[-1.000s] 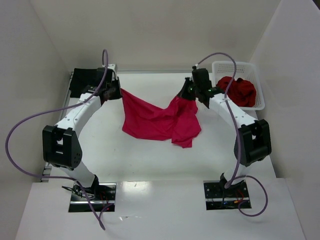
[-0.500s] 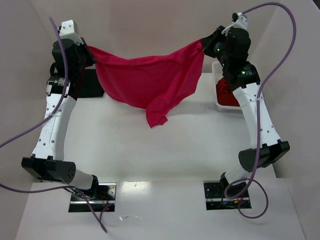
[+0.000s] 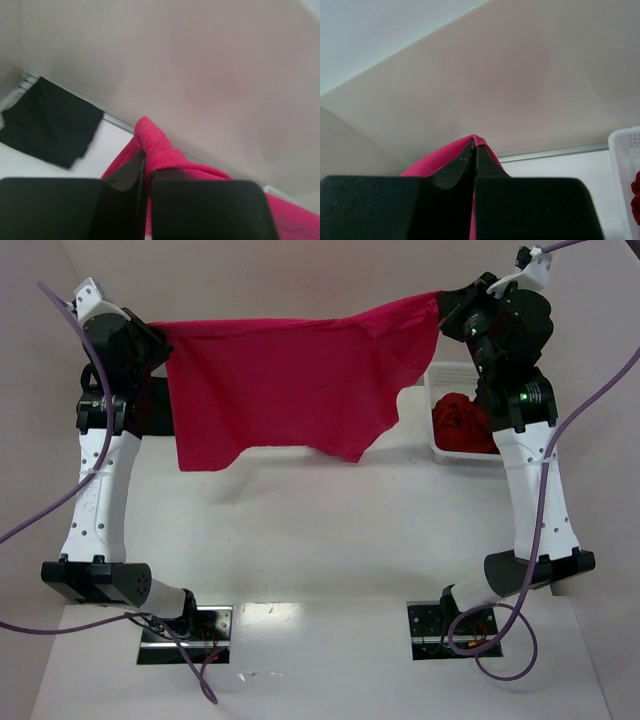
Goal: Fold and stack the t-shirts
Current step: Flatten out the tshirt
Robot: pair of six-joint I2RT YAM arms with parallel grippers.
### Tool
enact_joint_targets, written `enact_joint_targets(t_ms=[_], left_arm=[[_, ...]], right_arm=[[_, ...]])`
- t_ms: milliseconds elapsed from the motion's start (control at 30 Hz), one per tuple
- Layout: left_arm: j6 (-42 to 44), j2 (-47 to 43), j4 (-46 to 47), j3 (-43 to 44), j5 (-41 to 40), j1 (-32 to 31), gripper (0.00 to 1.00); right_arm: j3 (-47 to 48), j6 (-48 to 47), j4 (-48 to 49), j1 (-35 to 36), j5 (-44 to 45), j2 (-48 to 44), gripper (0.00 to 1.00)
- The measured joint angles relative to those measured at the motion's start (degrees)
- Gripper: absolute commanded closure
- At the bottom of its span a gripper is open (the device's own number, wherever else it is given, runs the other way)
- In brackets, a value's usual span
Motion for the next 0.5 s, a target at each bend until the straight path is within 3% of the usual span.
enact_joint_targets(t_ms=[200,500], left_arm=[[-6.5,0.0,2.4,-0.7,4.6,1.9,1.0],[-3.5,0.0,7.6,-1.4,10.4,2.0,1.0]], right_arm=[[0.5,-0.4,0.2,0.0,-0.2,-0.5,1.0],[1.4,-2.1,0.3,0.0,0.2,-0.5,1.0]])
